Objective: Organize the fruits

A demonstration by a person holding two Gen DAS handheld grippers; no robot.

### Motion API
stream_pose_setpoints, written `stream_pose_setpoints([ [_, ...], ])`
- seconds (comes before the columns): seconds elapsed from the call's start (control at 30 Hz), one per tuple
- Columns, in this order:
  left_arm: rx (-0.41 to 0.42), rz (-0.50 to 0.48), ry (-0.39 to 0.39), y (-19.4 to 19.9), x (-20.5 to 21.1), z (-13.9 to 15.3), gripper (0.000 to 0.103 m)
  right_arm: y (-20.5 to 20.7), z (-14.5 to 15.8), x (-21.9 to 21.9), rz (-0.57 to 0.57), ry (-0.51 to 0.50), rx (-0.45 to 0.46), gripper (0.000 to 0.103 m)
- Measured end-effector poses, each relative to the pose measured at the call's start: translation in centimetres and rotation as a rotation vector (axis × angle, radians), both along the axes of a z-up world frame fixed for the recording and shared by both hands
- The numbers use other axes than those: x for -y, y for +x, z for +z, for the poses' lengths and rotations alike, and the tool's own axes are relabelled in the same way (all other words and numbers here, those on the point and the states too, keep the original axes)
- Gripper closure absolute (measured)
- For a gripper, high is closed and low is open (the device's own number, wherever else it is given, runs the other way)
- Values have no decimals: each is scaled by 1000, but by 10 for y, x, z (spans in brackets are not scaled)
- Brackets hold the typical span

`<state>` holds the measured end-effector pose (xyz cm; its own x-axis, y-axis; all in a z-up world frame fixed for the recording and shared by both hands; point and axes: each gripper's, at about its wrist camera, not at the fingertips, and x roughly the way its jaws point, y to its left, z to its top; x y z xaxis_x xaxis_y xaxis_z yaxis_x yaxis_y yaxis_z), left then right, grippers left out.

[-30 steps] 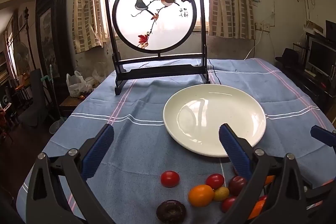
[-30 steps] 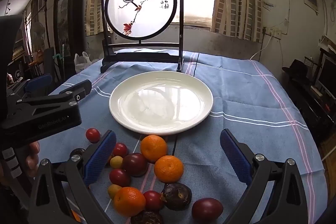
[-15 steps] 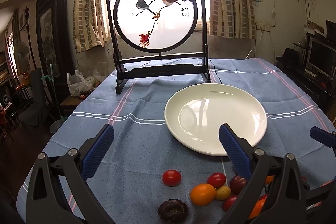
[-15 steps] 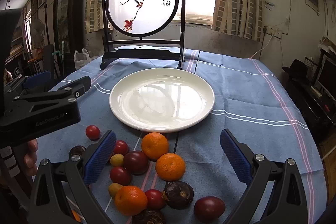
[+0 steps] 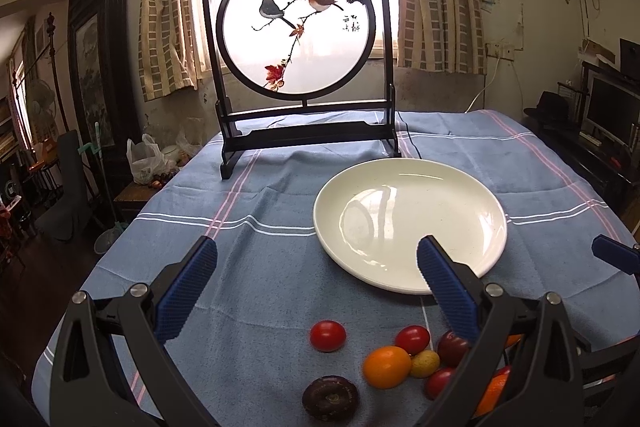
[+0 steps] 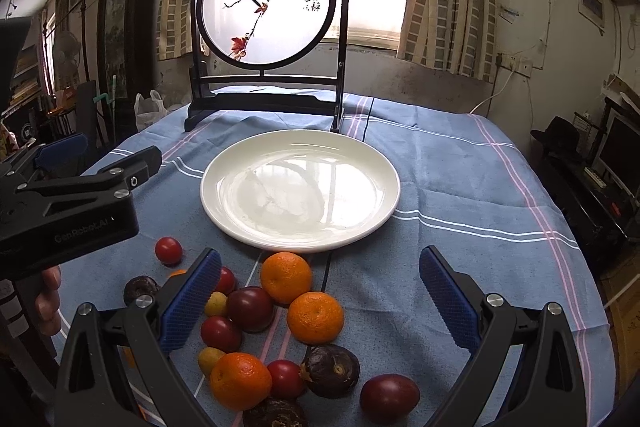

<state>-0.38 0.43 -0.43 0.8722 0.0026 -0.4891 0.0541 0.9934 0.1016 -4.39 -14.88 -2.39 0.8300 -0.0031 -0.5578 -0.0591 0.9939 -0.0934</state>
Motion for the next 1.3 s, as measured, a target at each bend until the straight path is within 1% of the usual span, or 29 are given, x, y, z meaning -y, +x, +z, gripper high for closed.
stream_pose_setpoints([
  [0.13,1,1,-1,0,-1,0,5,-5,3,3,6,-2,23,4],
  [0.17,1,2,-2,-1,-1,1,5,-9,5,2,15,-2,45,4],
  [0.2,3,3,-4,-2,-2,1,5,-12,9,1,25,0,70,4],
  [0.23,6,5,-6,-3,-3,2,5,-20,16,2,36,9,129,4],
  [0.33,16,7,-11,-8,-7,5,5,-35,29,7,34,41,244,4],
  [0.37,20,7,-10,-10,-8,5,5,-38,33,9,45,52,254,4],
  [0.43,27,1,-5,-14,-10,6,5,-35,30,12,52,39,209,4],
  [0.53,33,-10,-9,-19,-12,6,5,-30,23,13,41,17,183,4],
  [0.63,16,-21,-6,-20,-13,4,5,-25,18,16,46,54,130,4],
  [0.73,5,-53,36,-27,-15,0,5,-28,12,18,104,68,45,4],
  [0.83,-15,-100,63,-40,-25,-4,5,-38,7,17,171,55,-33,4],
  [0.9,-40,-160,67,-53,-34,-8,5,-49,0,14,234,59,-98,4],
  [0.97,-75,-232,76,-70,-45,-15,5,-61,-12,6,333,84,-187,4],
  [1.03,-89,-269,103,-87,-58,-21,5,-75,-26,-8,432,100,-259,4],
  [1.13,-114,-278,128,-108,-78,-29,5,-91,-48,-42,565,85,-354,8],
  [1.2,-142,-286,134,-118,-89,-34,5,-95,-60,-60,622,82,-407,11],
  [1.23,-161,-290,136,-122,-93,-37,5,-96,-65,-69,638,68,-419,12],
  [1.27,-179,-301,141,-126,-95,-40,5,-97,-69,-76,647,55,-425,15],
  [1.3,-197,-316,143,-130,-97,-43,5,-97,-72,-82,660,42,-432,21],
])
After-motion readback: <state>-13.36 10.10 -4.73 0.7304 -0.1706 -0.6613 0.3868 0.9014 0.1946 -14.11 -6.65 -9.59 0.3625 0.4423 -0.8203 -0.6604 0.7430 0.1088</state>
